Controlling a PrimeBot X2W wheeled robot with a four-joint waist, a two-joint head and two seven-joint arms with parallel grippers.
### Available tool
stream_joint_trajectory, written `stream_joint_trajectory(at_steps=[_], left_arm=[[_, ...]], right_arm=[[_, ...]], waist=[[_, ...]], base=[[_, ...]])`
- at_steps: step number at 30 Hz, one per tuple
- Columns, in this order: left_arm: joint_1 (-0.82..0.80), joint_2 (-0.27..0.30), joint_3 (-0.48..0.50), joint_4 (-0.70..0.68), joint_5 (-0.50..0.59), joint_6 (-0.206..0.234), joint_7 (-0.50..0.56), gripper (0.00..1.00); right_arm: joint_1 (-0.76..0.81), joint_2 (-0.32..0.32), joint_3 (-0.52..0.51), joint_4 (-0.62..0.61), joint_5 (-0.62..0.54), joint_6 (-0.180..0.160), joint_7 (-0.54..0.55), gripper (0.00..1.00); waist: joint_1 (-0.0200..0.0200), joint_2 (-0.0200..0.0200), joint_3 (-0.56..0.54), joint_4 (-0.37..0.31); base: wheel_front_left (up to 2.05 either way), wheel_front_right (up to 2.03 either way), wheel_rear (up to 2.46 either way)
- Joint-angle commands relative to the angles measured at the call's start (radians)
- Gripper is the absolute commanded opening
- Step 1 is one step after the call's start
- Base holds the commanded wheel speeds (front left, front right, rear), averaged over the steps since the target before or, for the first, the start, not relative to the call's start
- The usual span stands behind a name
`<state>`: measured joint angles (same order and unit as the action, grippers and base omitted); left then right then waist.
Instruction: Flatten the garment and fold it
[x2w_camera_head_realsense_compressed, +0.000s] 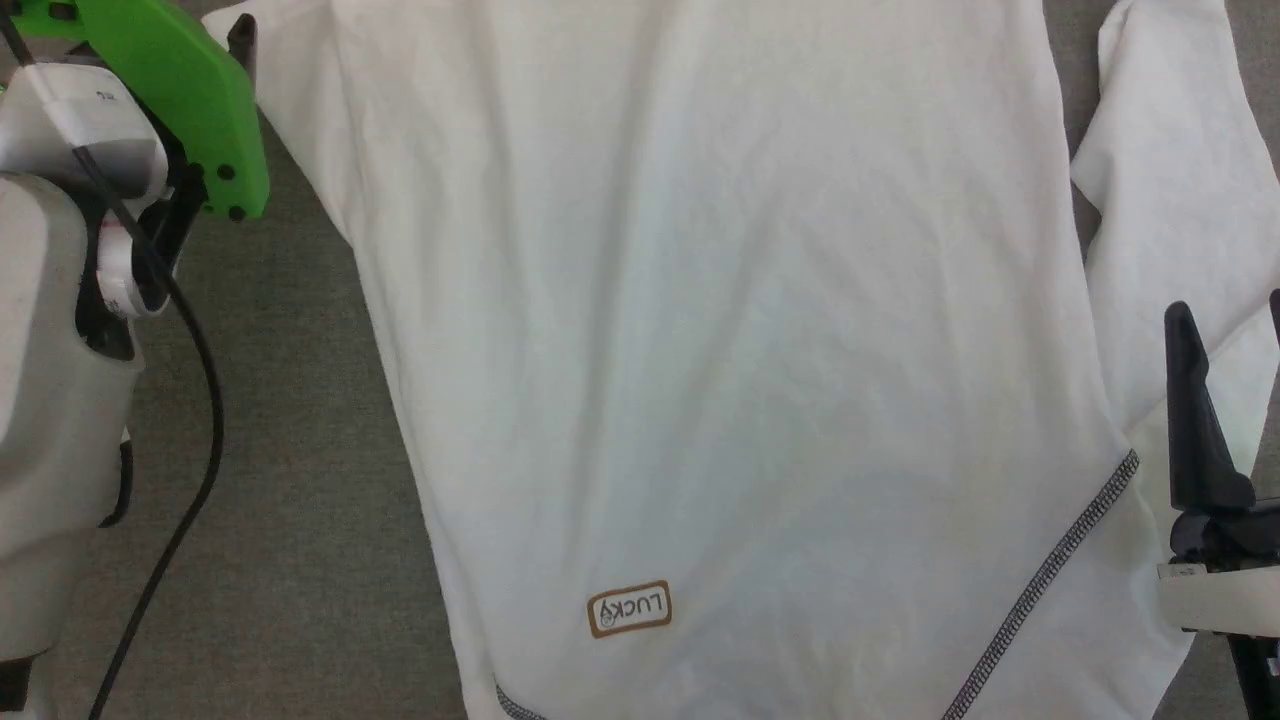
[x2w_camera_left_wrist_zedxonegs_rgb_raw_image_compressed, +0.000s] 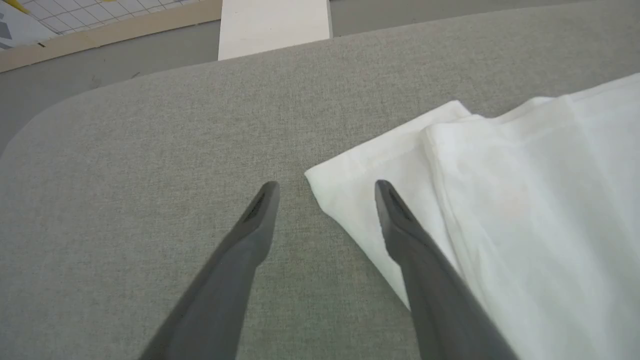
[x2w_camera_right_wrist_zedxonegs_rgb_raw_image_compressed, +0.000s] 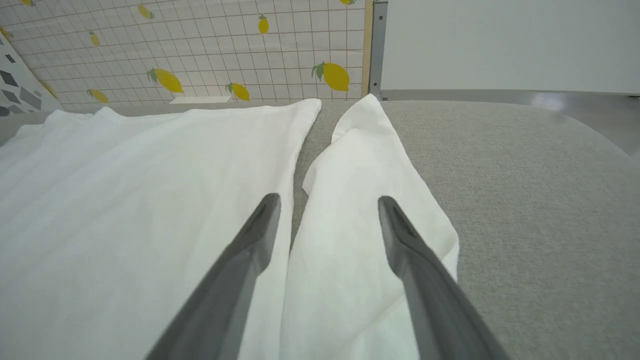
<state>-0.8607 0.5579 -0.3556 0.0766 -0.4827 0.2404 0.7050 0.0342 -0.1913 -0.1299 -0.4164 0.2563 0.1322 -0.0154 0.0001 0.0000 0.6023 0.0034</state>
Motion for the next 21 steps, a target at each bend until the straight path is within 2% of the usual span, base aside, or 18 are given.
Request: stream_joint_trajectory(at_steps=[1,8,12,13,14,16,21], left_arm=[[-0.01,0.013,0.003,0.006,-0.003,0.014,0.008,1.0],[0.011,0.028,0.029,0.033,-0.016,0.047,0.022,1.0],[0.025,0.019,0.041,0.057,-0.041,0.047,0.018,1.0],[0.027,0.017,0.042,0.059,-0.047,0.044,0.018,0.64],[0.029,0.015,0.042,0.063,-0.056,0.036,0.016,0.0],[0.039,0.016,0.042,0.075,-0.073,0.019,0.018,0.0],[0.048,0.002,0.072,0.089,-0.102,0.013,-0.037,0.0]], right_arm=[[-0.025,-0.006,0.001,0.006,0.009,-0.002,-0.008,1.0],[-0.039,-0.02,-0.003,0.02,0.022,-0.002,-0.016,1.0],[-0.044,-0.026,-0.006,0.025,0.028,-0.002,-0.021,1.0],[-0.044,-0.027,-0.006,0.026,0.029,-0.002,-0.021,1.0],[-0.045,-0.029,-0.007,0.027,0.031,-0.002,-0.022,1.0],[-0.047,-0.033,-0.007,0.031,0.033,-0.002,-0.023,1.0],[-0.054,-0.038,-0.01,0.038,0.033,-0.002,-0.02,1.0]], waist=[[-0.0001,0.0,0.03,-0.025],[-0.0001,0.0,0.061,-0.043],[-0.0001,0.0,0.073,-0.045],[-0.0001,0.0,0.075,-0.045],[-0.0001,0.0,0.077,-0.045],[-0.0001,0.0,0.077,-0.046],[-0.0001,0.0,0.067,-0.041]], base=[[0.0,0.0,0.0],[0.0,0.0,0.0],[0.0,0.0,0.0],[0.0,0.0,0.0],[0.0,0.0,0.0],[0.0,0.0,0.0],[0.0,0.0,0.0]])
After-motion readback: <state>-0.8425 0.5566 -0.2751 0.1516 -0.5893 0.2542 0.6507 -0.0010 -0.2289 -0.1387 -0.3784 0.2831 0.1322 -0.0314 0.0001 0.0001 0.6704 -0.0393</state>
